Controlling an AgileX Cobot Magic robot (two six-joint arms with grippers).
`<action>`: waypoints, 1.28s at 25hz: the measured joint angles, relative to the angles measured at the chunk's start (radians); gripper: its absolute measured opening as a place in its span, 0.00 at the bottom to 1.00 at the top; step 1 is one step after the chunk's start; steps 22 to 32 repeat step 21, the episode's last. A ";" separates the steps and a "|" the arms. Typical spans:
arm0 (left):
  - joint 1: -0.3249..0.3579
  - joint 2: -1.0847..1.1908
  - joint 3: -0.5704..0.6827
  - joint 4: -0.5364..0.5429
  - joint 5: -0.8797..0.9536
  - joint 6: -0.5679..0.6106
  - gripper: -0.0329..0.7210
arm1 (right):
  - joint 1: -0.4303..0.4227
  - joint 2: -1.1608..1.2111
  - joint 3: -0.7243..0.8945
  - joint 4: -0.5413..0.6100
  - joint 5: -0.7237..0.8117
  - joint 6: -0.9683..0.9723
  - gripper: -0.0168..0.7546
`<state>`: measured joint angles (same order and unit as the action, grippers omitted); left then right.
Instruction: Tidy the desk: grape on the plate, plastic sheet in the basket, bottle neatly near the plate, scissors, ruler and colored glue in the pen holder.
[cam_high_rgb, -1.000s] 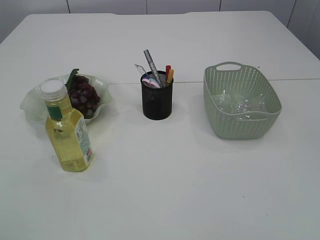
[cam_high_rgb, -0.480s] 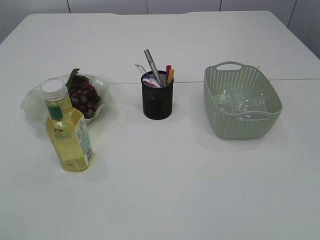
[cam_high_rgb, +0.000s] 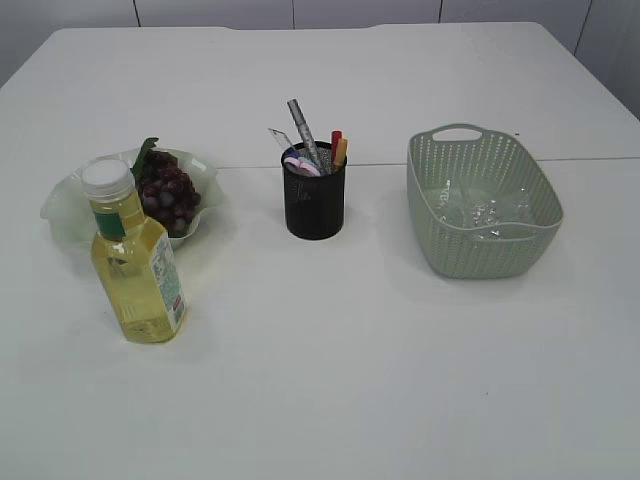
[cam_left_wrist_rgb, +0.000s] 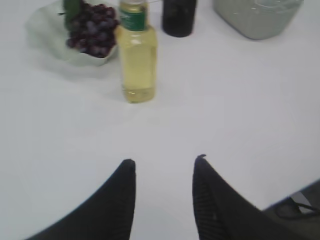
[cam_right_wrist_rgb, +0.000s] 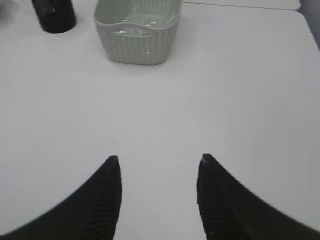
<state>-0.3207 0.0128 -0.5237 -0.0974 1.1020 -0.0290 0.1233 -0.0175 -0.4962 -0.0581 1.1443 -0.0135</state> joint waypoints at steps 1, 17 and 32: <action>0.057 0.000 0.000 0.000 0.000 0.000 0.43 | -0.024 0.000 0.002 0.000 0.000 0.000 0.49; 0.196 0.000 0.000 0.000 0.000 0.000 0.42 | -0.049 0.000 0.002 0.000 0.000 0.000 0.49; 0.196 0.000 0.000 0.000 0.000 0.000 0.43 | -0.049 0.000 0.002 0.000 0.000 0.000 0.49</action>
